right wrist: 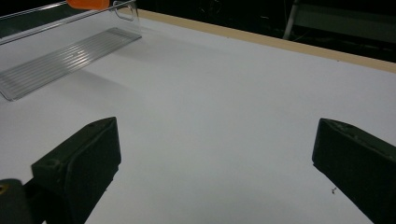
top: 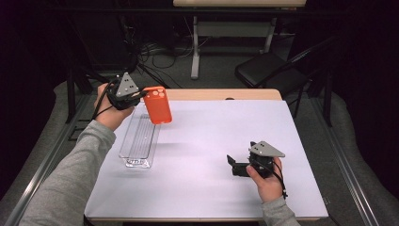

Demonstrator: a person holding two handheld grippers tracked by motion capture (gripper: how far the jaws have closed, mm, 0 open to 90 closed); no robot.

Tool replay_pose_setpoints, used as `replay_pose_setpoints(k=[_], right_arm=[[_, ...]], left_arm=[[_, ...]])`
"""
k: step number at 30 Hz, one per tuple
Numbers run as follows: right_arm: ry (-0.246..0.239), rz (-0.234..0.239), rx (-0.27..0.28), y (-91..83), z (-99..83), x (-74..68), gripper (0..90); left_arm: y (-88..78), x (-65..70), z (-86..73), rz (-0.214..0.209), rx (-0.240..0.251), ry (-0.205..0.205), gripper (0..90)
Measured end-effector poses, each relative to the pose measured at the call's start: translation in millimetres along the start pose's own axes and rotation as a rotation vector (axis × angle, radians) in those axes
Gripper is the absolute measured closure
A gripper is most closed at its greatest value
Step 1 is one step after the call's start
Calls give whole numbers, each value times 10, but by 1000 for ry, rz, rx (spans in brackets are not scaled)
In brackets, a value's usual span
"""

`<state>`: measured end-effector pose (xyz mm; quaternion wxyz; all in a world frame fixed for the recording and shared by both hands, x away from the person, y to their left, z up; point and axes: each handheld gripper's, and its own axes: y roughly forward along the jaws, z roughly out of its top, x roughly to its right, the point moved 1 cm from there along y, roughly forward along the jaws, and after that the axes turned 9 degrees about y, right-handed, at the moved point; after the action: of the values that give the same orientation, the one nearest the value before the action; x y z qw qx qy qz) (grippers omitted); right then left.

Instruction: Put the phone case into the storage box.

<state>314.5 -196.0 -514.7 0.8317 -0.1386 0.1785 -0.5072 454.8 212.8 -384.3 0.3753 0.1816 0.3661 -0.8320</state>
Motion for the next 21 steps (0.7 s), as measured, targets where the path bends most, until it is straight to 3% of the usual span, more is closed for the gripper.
replay_pose_setpoints(k=[13, 21], right_arm=[[-22, -18, -1, 4, -29, 12, 10], [-18, -26, 0, -5, -42, 21, 10]], left_arm=[[50, -114, -121, 36, -17, 25, 799], [101, -175, -182, 51, -20, 18, 799]])
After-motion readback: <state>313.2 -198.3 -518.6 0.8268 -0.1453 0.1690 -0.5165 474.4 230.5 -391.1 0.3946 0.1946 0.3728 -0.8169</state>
